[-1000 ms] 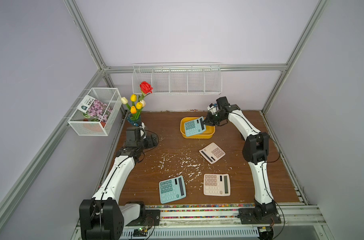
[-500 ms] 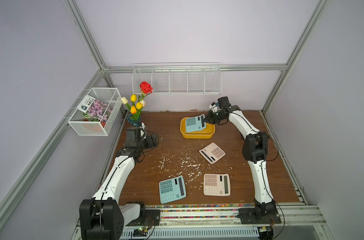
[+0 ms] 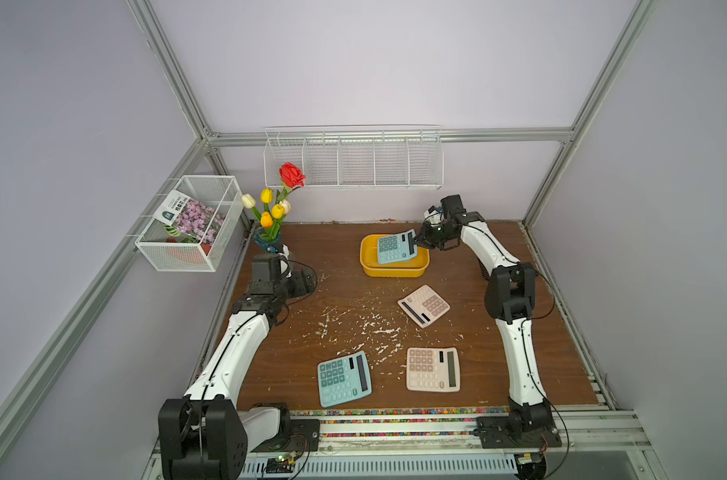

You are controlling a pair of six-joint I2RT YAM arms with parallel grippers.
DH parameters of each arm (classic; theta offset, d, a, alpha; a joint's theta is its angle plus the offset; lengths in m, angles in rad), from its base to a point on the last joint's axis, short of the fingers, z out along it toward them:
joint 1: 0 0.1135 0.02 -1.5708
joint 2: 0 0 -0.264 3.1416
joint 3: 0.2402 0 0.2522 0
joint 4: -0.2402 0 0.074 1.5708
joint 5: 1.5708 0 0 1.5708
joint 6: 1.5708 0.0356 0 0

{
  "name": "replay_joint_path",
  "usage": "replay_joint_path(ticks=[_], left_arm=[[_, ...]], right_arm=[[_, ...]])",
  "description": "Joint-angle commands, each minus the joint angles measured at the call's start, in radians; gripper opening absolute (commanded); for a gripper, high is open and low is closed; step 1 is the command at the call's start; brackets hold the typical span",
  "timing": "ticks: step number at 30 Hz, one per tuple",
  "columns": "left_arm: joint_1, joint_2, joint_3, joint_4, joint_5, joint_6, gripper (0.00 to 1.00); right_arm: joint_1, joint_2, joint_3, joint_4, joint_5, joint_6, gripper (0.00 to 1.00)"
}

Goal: Put the calculator in the storage box
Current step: Place the calculator in the storage box.

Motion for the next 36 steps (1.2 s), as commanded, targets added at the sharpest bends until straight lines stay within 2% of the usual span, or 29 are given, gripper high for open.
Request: replay_joint_path(ticks=[1,18,23,36], left_arm=[[0.006,0.0,-0.006,0.011,0.002,-0.005,0.89],[0.006,0.008,-0.004,0.013,0.01,-0.004,0.89],[0.006,0.011,-0.004,0.014,0.015,-0.002,0.89],[0.008,0.008,-0.004,0.014,0.013,-0.001,0.89]], right_arm=[[0.001,0.018,0.016,-0.034,-0.013,-0.04,0.0],[0.0,0.001,-0.047,-0.092,0.116,-0.064,0.0],[0.0,-0.011,-0.084,-0.083,0.135,-0.058,0.1],[0.006,-0.024,-0.087,-0.1,0.169,-0.055,0.28]])
